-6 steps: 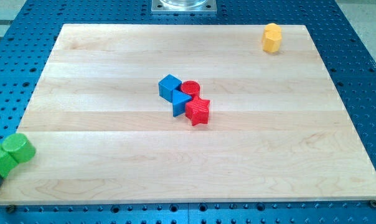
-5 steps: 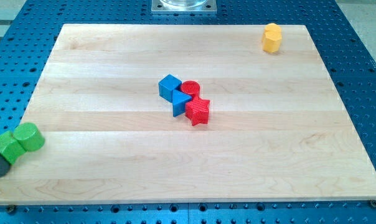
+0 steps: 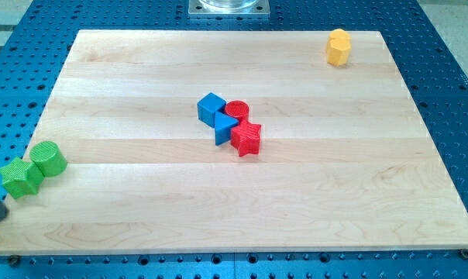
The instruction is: Place the green blocks close to the blue blocks
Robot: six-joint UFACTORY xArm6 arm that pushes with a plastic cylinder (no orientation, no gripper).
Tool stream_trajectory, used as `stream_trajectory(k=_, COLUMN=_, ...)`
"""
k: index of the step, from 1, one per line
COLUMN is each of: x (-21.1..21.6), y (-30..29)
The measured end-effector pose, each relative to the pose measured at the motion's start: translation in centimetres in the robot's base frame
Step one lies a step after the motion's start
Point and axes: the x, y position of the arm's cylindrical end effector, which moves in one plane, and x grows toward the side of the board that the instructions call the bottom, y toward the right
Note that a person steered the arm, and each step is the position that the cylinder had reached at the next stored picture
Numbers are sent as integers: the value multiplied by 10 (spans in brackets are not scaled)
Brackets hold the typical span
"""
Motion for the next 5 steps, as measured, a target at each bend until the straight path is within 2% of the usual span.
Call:
stream_trajectory(k=2, x=-59, y=43)
stream_trajectory(k=5, x=-165, y=54)
